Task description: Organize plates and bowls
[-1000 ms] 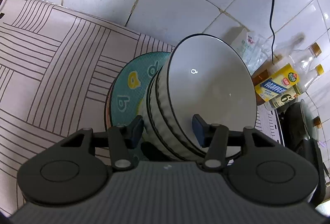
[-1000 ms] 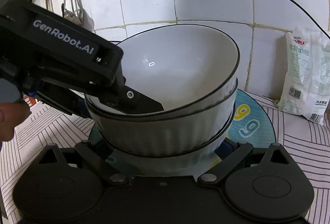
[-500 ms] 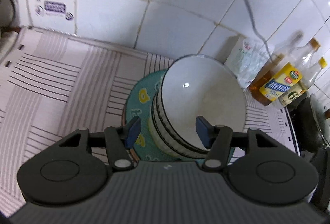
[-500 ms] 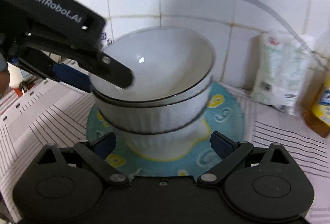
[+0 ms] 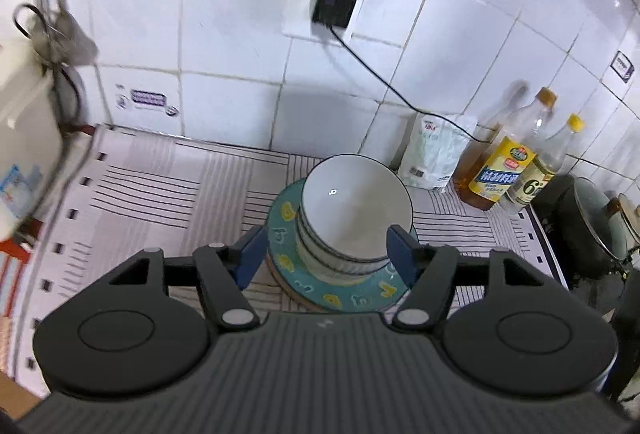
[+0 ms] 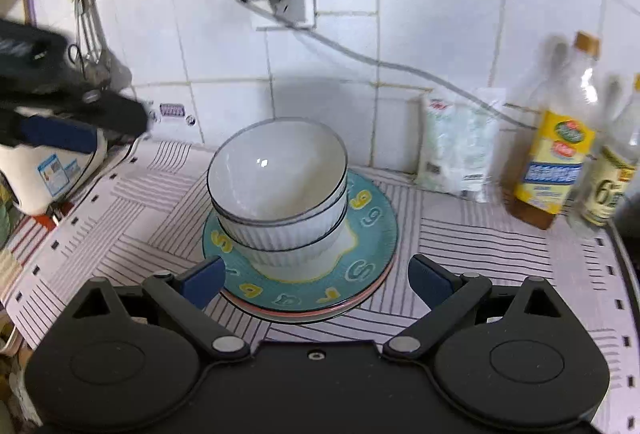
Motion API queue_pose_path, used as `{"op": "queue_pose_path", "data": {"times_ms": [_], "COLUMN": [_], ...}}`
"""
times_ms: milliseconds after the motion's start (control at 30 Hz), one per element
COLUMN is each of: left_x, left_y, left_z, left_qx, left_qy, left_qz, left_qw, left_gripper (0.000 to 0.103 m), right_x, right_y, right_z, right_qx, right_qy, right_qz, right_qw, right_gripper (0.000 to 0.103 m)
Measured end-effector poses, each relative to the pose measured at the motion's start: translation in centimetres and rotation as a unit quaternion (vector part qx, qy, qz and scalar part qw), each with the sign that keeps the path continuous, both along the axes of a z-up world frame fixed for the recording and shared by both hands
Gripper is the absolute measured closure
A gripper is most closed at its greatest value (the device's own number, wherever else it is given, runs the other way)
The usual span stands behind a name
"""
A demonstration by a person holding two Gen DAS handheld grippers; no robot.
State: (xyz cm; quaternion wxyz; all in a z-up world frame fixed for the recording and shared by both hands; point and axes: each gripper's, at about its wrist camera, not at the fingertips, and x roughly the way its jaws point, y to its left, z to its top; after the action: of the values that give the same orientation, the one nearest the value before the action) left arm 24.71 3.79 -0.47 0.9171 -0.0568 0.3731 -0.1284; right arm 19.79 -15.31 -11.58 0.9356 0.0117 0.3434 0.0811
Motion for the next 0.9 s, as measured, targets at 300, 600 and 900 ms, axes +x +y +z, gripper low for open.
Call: {"op": "queue_pose_path", "data": {"times_ms": [300,600,900], "left_x": [-5.3,-9.4,-11.9], "left_y": [2.2,2.9,2.3], "left_z": [3.6,5.0,5.6], "left_qx": [0.039,0.071,0.112], "left_qy": [-0.018,-0.014,0.001], "left_qz": [0.014,0.022,0.032], "left_qw": [0.9990,0.9971,0.9932], "left_gripper": [0.020,0.007,0.005], "right_x": [-3.7,-8.3,-12.0], "right_y": [0.8,-0.4,-0.3], "right_z": [5.3,9.7,12.1], "right_qx": [-0.028,0.027,-0.021], "right_qy": [0.010,-0.004,-0.002], "right_qz": [-0.032,-0.046,-0.074], "right_qw": [0.999,0.999,0.997], "right_gripper": [0.003,0.003,0.003]}}
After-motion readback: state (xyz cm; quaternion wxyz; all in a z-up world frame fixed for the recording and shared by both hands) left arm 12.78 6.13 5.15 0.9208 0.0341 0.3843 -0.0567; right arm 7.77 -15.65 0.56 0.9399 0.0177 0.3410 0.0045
